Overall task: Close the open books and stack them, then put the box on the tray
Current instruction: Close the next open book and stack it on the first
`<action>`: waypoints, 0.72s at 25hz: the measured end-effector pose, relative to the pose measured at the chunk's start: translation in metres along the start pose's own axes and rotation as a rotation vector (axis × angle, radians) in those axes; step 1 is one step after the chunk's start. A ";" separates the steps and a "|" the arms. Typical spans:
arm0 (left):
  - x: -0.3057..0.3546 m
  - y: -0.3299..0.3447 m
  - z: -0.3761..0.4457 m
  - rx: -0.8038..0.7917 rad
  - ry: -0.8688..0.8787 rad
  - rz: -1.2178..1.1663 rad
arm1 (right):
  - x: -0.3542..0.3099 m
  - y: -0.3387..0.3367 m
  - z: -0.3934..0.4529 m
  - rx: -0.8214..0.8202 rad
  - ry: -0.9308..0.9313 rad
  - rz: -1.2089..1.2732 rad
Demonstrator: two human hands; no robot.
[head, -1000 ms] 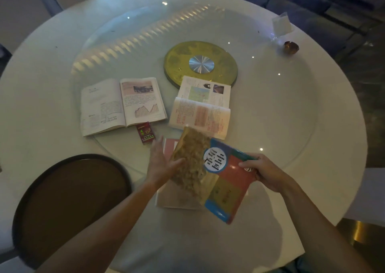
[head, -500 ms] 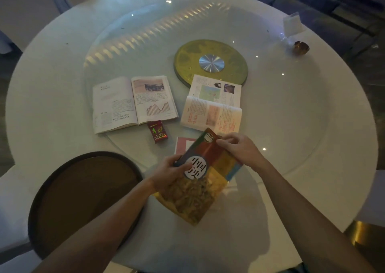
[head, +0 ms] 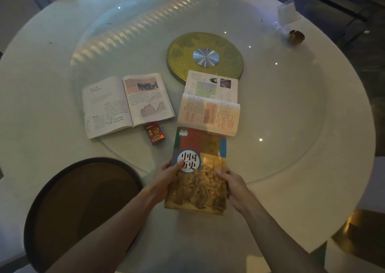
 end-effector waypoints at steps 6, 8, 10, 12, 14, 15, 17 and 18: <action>-0.029 -0.017 0.014 0.277 0.064 0.370 | 0.000 -0.016 0.021 0.296 -0.045 -0.332; -0.024 -0.014 0.012 0.317 0.143 0.550 | 0.001 -0.016 0.024 0.302 -0.060 -0.496; -0.018 -0.013 0.012 0.333 0.205 0.700 | 0.000 -0.016 0.024 0.322 -0.101 -0.617; -0.015 -0.019 0.018 0.390 0.220 0.914 | -0.005 -0.015 0.022 0.342 -0.141 -0.692; -0.014 -0.025 0.024 0.406 0.200 1.044 | -0.010 -0.011 0.022 0.345 -0.156 -0.801; -0.014 -0.027 0.026 0.398 0.199 1.072 | -0.012 -0.011 0.024 0.349 -0.159 -0.838; -0.013 -0.029 0.031 0.396 0.210 1.103 | -0.012 -0.013 0.029 0.338 -0.169 -0.875; -0.011 -0.028 0.032 0.399 0.210 1.119 | -0.012 -0.014 0.031 0.328 -0.177 -0.903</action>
Point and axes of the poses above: each hand's wrist, its own z-axis towards the middle knuckle, its own y-axis out of the palm, x = y × z, the point moved 6 cm from there along z, towards the middle knuckle, and after that the axes turned 3 degrees about -x, right-handed, at the moved point
